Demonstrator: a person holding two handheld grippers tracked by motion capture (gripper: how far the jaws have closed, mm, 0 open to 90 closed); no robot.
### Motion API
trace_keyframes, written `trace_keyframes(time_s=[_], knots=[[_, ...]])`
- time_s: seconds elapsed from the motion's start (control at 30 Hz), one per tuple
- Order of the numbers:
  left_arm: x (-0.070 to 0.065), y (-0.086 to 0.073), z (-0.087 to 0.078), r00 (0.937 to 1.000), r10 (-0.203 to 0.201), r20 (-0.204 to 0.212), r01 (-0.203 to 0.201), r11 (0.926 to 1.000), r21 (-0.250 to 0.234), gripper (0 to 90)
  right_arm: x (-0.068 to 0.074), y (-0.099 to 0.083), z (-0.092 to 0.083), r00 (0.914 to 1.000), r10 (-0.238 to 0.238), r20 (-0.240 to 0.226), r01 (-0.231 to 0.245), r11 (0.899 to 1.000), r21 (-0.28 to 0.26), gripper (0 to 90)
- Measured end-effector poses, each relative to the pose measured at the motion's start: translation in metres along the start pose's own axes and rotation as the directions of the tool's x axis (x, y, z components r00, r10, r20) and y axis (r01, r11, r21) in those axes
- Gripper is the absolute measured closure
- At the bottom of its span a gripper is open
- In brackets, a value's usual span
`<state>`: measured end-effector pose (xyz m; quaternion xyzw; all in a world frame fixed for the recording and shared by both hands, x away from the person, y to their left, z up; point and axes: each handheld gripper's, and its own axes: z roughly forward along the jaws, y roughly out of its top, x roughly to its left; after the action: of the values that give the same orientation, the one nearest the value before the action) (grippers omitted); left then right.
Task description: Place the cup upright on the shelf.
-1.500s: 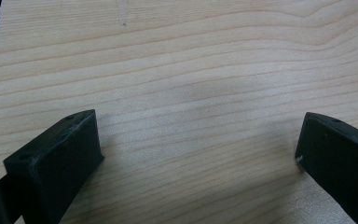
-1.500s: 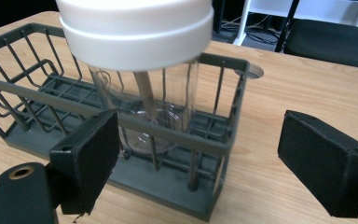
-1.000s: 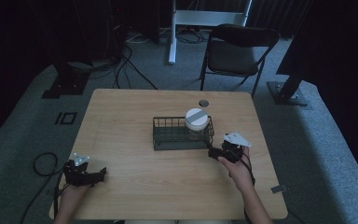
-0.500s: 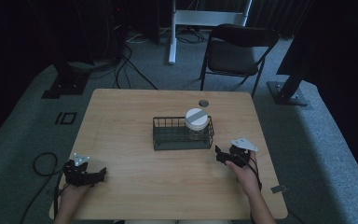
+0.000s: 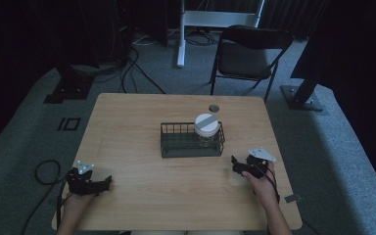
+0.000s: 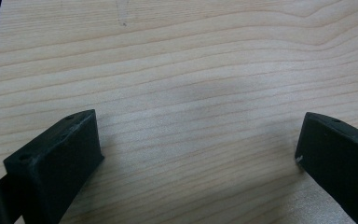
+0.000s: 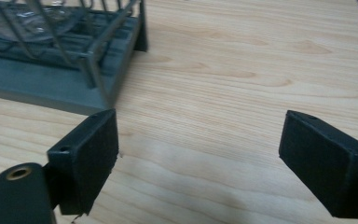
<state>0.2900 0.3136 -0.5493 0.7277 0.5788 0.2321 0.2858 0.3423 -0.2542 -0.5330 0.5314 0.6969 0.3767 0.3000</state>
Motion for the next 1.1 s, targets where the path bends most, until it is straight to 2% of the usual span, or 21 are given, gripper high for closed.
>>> trace_keyframes(time_s=[0.03,0.17,0.23,0.27,0.37,0.57,0.67,0.7,0.87,0.9,1.1], knots=[[0.000,0.000,0.000,1.0000,0.000,0.000,0.000,1.0000,0.000,0.3,-0.005,-0.003,0.000,0.9999,0.011,0.008,-0.011,1.000,0.016,11.6],[0.000,0.000,0.000,1.0000,-0.001,0.000,0.001,1.0000,-0.001,0.2,-0.009,-0.005,-0.001,0.9989,0.039,0.026,-0.039,0.999,0.025,11.6],[0.000,0.000,0.000,1.0000,0.000,0.000,0.000,1.0000,0.000,0.2,-0.012,-0.007,-0.001,0.9988,0.038,0.030,-0.039,0.998,0.038,11.6],[0.000,0.000,0.000,1.0000,0.000,0.000,0.000,1.0000,0.001,0.3,-0.015,-0.009,0.000,0.9982,0.029,0.052,-0.032,0.998,0.048,11.6],[0.000,0.000,0.000,1.0000,0.000,0.000,0.000,1.0000,0.001,0.2,-0.019,-0.011,0.000,0.9969,0.033,0.071,-0.038,0.997,0.072,11.6],[0.000,0.000,0.000,1.0000,0.000,0.000,0.000,1.0000,0.001,0.2,-0.027,-0.015,0.001,0.9922,0.068,0.104,-0.080,0.990,0.113,11.6],[0.000,0.000,0.000,1.0000,0.000,0.000,0.000,1.0000,0.001,0.3,-0.029,-0.018,0.002,0.9897,0.054,0.132,-0.070,0.990,0.122,11.6],[0.000,0.000,0.000,1.0000,0.000,0.000,0.000,1.0000,0.001,0.2,-0.031,-0.019,0.003,0.9888,0.070,0.132,-0.088,0.987,0.136,11.6],[0.000,0.000,0.000,1.0000,0.000,0.000,0.000,1.0000,0.001,0.2,-0.033,-0.019,0.004,0.9858,0.085,0.145,-0.109,0.981,0.162,11.6],[0.000,0.000,0.000,1.0000,0.000,0.000,0.000,1.0000,0.000,0.2,-0.035,-0.020,0.004,0.9824,0.100,0.158,-0.126,0.977,0.170,11.6],[0.000,0.000,0.000,1.0000,-0.001,0.000,0.001,1.0000,0.000,0.3,-0.040,-0.021,0.003,0.9740,0.148,0.172,-0.179,0.967,0.181,11.4]])
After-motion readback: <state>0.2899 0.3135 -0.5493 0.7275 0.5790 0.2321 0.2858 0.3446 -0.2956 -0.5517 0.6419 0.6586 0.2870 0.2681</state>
